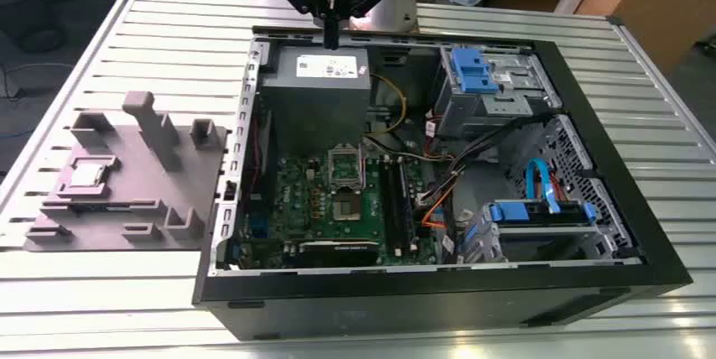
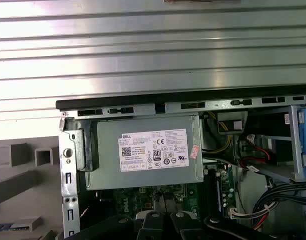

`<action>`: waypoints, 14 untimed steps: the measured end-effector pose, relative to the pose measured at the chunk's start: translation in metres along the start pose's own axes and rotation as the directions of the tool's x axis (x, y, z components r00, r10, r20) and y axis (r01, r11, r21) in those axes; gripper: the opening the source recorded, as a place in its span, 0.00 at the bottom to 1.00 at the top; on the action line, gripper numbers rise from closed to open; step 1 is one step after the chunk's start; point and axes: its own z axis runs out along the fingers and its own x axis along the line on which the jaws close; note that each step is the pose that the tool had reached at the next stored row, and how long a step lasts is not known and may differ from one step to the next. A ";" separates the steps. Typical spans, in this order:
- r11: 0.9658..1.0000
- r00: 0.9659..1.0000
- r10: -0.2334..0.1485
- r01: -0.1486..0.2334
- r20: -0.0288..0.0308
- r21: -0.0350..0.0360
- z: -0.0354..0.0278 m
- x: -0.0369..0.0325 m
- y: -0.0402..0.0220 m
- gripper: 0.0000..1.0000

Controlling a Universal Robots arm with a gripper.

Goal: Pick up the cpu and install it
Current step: 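Reach for the cpu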

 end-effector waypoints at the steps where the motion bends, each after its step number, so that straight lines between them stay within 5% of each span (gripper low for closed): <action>1: 1.000 1.000 0.000 0.000 0.000 0.000 0.0000 0.0000 0.0000 0.11; 14: 1.000 1.000 0.000 0.000 0.000 0.000 -0.0001 0.0022 -0.0002 0.11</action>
